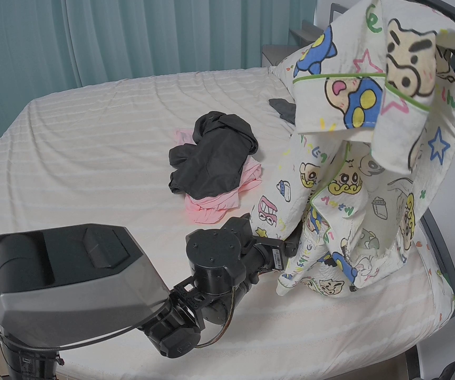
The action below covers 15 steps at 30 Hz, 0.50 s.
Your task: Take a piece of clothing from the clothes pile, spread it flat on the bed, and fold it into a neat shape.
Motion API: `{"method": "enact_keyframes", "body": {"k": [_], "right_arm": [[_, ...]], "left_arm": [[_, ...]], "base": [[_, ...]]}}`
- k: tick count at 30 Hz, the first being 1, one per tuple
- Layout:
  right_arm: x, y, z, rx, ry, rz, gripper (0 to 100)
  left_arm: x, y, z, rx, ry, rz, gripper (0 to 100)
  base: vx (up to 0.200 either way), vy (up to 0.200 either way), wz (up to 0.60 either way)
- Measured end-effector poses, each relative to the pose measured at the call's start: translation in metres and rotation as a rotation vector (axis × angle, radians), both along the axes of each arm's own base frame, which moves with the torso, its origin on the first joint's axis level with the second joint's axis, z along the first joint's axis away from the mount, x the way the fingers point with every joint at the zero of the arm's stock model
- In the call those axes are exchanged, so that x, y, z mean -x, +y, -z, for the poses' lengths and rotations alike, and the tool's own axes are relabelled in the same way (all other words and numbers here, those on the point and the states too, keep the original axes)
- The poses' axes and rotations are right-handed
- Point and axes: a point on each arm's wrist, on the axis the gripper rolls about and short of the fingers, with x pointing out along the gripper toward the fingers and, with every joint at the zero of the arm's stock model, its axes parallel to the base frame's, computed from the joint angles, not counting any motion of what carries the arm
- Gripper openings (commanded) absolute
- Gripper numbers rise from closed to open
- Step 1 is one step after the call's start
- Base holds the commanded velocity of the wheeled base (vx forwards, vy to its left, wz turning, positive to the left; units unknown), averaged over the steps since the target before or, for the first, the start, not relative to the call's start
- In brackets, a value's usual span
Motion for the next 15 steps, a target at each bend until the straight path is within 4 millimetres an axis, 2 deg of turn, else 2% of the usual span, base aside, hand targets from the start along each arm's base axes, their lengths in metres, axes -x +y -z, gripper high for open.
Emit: {"method": "enact_keyframes", "body": {"k": [1,10,15], "right_arm": [[0.000,0.000,0.000,0.000,0.000,0.000,0],[0.000,-0.002,0.000,-0.003,-0.001,0.017,0],[-0.003,-0.008,0.001,0.000,0.002,0.045,0]], "left_arm": [[0.000,0.000,0.002,-0.004,0.003,0.000,0],[0.001,0.001,0.011,-0.019,0.020,0.000,0],[0.005,0.008,0.014,-0.014,0.015,-0.007,0]], "base": [[0.000,0.000,0.00],[0.000,0.000,0.00],[0.000,0.000,0.00]]}}
